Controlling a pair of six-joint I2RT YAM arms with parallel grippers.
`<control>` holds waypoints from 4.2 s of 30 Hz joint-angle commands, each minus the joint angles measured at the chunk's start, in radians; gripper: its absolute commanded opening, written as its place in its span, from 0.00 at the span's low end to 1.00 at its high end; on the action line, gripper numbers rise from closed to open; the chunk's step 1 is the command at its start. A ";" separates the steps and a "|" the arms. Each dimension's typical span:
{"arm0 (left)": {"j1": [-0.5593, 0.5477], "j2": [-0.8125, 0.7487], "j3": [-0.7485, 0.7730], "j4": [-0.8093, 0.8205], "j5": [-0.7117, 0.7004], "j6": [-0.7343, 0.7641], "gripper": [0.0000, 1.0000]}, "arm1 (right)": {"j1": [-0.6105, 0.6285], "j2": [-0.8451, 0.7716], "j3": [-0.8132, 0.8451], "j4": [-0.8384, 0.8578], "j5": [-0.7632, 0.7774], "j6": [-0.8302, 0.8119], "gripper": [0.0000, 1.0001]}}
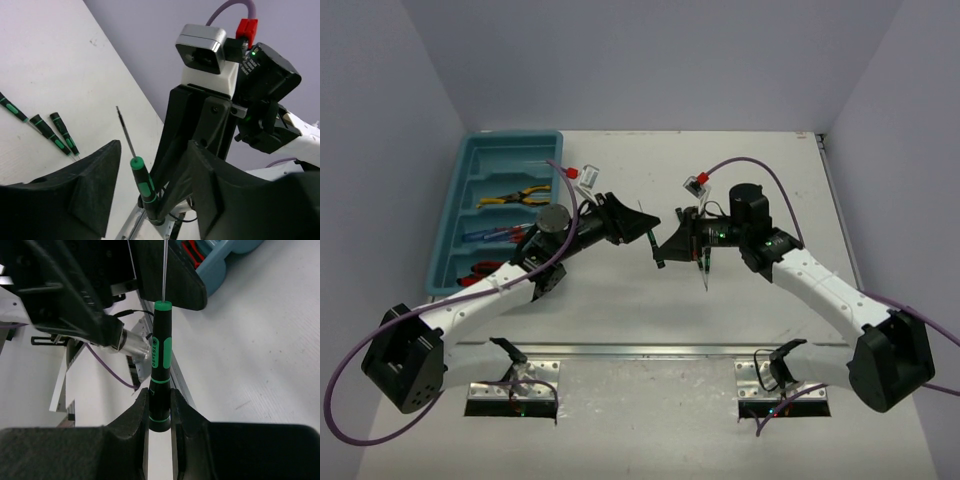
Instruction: Sort the tools into containers
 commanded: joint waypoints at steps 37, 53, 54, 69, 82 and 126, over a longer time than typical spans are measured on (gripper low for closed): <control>0.774 0.823 1.012 -0.708 -0.747 -0.128 0.00 | -0.018 -0.241 -0.084 -0.394 0.768 -0.049 0.99; 0.807 0.938 1.102 -0.628 -0.615 -0.163 0.78 | -0.018 -0.162 -0.094 -0.365 0.768 -0.098 0.99; 0.807 0.917 1.096 -0.630 -0.600 -0.164 0.79 | -0.018 -0.134 -0.090 -0.364 0.775 -0.094 0.99; 0.624 -0.057 0.228 -0.371 -0.195 -0.117 1.00 | -0.064 0.366 0.194 -0.516 1.059 -0.039 0.52; 0.558 -0.355 0.038 -0.625 -0.058 0.090 1.00 | -0.136 0.572 0.253 -0.463 0.984 -0.076 0.36; 0.558 -0.317 -0.084 -0.609 -0.005 0.166 1.00 | -0.033 0.566 0.254 -0.378 0.932 0.086 0.36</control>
